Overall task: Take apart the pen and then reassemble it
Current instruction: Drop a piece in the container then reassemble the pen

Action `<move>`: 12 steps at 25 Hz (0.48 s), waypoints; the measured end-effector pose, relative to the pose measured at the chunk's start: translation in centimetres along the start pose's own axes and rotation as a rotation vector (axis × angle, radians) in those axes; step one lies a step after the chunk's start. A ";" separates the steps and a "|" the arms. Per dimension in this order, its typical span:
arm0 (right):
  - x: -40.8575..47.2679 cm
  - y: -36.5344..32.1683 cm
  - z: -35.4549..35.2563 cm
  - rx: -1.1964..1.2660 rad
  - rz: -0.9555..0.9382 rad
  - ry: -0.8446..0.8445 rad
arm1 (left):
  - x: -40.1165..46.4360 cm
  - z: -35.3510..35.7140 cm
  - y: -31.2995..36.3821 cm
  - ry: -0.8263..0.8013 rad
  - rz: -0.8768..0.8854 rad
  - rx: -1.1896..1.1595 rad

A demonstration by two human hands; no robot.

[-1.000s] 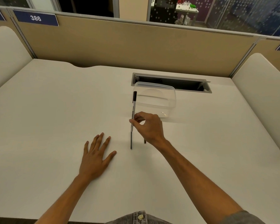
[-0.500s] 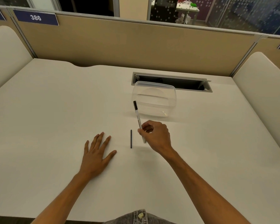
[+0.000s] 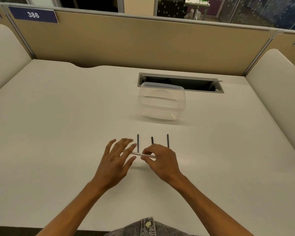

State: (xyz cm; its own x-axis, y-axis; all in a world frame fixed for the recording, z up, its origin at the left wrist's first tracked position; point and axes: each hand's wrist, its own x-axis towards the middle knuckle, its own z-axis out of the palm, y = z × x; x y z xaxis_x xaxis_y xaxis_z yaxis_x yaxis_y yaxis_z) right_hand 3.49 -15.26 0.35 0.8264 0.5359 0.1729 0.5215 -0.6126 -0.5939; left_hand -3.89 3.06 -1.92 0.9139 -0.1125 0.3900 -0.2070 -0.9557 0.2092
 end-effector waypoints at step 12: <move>4.3 0.5 0.6 0.119 0.164 -0.055 | -1.4 -0.2 -2.2 -0.035 -0.053 -0.038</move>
State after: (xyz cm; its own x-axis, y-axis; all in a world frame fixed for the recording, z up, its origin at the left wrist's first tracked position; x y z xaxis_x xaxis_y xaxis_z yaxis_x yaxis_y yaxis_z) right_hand 7.16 -12.94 0.29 0.8835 0.4678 0.0252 0.3499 -0.6231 -0.6995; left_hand -4.80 5.38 -2.72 0.9354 -0.0725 0.3460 -0.1708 -0.9496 0.2628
